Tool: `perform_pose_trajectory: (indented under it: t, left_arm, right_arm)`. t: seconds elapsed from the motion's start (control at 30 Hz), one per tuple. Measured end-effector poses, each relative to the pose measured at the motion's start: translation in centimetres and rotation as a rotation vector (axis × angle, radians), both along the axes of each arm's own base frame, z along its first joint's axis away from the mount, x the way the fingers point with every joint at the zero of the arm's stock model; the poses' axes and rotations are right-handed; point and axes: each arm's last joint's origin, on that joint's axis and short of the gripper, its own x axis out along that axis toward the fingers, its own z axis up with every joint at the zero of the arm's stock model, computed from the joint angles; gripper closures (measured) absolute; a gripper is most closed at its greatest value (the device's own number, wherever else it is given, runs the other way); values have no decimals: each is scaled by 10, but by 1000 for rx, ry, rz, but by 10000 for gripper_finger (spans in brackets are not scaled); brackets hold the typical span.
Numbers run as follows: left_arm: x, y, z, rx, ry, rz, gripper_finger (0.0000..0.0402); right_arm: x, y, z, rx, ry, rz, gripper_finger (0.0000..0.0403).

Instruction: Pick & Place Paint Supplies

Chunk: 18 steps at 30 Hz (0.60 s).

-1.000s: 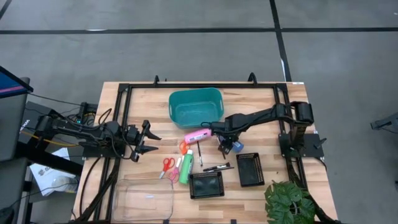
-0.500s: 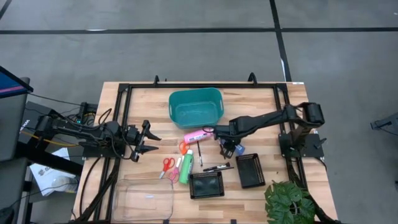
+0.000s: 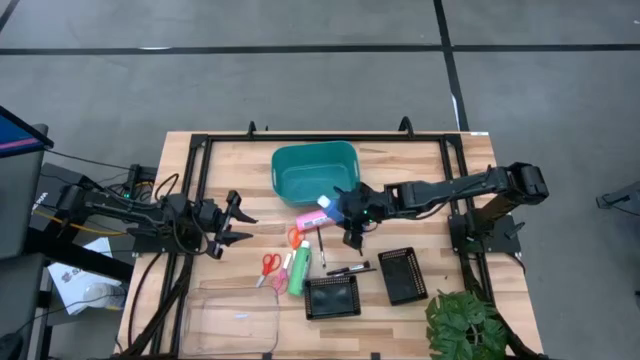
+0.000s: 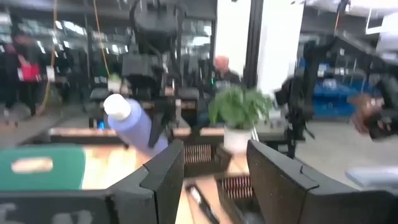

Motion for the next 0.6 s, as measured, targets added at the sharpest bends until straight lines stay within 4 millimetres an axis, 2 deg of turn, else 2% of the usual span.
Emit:
perform_pose_trajectory:
  t: [0.17, 0.33, 0.47, 0.6]
  left_arm:
    - [6, 6, 7, 2, -86, 140, 231]
    - [16, 23, 18, 14, -201, 261, 211]
    - [44, 44, 28, -35, -131, 201, 188]
    - [76, 65, 34, -42, -85, 173, 159]
  right_arm:
    - [8, -19, 7, -106, -96, 50, 261]
    - [13, -39, 15, -185, -183, 72, 261]
    - [17, -48, 23, -215, -265, 115, 262]
    - [18, -48, 25, -246, -290, 152, 262]
